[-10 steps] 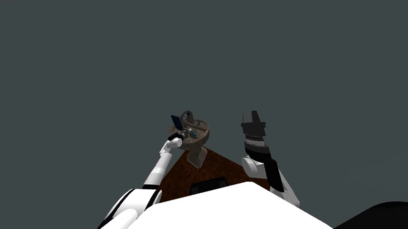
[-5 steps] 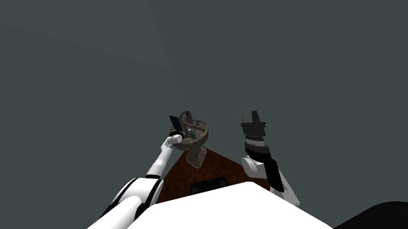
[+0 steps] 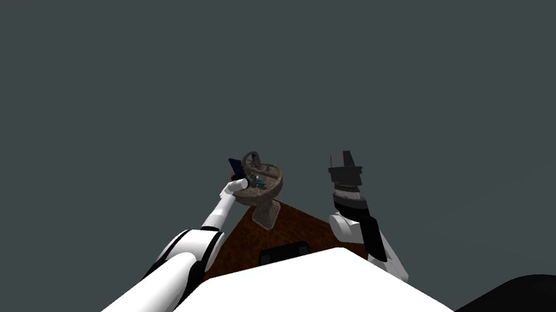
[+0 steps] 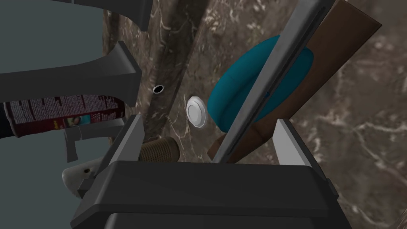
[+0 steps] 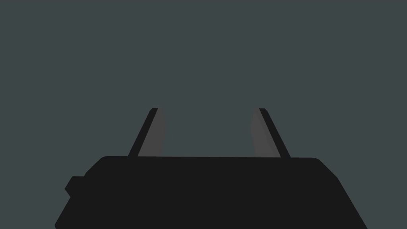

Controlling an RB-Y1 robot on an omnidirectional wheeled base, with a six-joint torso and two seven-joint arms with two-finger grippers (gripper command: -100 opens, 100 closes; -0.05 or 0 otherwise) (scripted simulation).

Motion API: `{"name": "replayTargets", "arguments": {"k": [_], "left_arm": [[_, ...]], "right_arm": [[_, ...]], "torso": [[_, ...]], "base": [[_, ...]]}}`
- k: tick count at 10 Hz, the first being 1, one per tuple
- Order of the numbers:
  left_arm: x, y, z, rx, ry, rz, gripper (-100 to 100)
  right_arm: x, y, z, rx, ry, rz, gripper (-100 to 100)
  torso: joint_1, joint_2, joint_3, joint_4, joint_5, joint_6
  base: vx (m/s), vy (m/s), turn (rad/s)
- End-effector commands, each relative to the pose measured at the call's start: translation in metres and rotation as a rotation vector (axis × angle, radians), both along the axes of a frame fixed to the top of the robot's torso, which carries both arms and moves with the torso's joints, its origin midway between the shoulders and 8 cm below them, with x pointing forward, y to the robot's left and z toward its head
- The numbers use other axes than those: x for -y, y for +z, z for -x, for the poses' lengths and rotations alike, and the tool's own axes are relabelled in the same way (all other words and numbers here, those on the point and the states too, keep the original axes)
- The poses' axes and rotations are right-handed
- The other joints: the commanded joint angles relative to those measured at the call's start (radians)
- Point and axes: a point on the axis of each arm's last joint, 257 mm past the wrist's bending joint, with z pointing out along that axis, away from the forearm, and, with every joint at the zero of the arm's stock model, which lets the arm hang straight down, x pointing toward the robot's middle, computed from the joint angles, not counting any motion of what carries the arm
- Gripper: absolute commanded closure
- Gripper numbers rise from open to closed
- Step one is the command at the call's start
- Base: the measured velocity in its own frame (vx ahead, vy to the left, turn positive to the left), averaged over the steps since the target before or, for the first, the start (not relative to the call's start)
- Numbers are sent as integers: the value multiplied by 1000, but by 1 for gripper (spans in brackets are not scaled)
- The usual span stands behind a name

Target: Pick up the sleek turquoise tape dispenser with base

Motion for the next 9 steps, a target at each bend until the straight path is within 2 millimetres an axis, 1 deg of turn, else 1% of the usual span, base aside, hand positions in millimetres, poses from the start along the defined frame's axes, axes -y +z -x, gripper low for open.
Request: {"name": "replayTargets", "arguments": {"k": [1,2,3,4,9], "left_arm": [[-2,-6,3,-45,-4,-4,-100],[-4,-7,3,-83,-7,-7,-100],[-6,-3,1,-104,-10,-8,-100],[-7,-8,4,-121,-8,-9,-100],[-24,-8,11,-251,-5,-16,-100]], "right_arm": [[0,0,0,0,0,0,0],[0,0,0,0,0,0,0],[0,0,0,0,0,0,0],[0,0,0,0,0,0,0],[0,0,0,0,0,0,0]], "torso": [[0,0,0,0,0,0],[0,0,0,0,0,-1],[0,0,0,0,0,0],[0,0,0,0,0,0],[0,0,0,0,0,0]], "base": [[-6,18,-30],[-5,14,-47],[-8,16,-76],[-7,13,-29],[-1,10,-56]]}}
